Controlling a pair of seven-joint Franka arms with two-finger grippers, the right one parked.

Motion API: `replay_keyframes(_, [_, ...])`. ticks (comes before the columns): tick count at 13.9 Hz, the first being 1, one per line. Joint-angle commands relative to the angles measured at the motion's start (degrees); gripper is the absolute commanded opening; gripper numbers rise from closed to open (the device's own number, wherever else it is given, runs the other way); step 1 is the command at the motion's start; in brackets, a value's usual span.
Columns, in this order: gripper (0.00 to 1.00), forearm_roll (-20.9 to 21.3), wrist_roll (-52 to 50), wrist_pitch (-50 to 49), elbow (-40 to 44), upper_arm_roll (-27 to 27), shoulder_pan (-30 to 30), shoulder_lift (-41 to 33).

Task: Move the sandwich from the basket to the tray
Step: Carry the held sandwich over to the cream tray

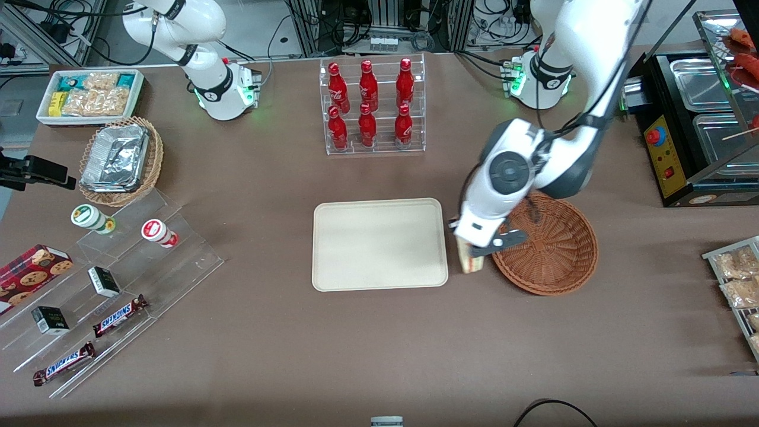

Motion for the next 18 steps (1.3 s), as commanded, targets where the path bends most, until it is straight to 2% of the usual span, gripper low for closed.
replay_keyframes(1, [0.0, 0.2, -2.8, -1.1, 8.1, 0.5, -3.7, 5.9])
replay_keyframes(7, [0.0, 0.7, -11.0, -0.9, 17.4, 0.6, -12.1, 14.8])
replay_keyframes(12, [0.0, 1.0, -15.1, -0.5, 22.6, 1.1, -15.8, 19.3])
replay_keyframes(15, [0.0, 5.7, -19.8, -0.5, 23.6, 1.0, -17.0, 20.8])
replay_keyframes(18, [0.0, 6.5, -20.5, 1.0, 23.6, 1.0, -17.3, 21.5])
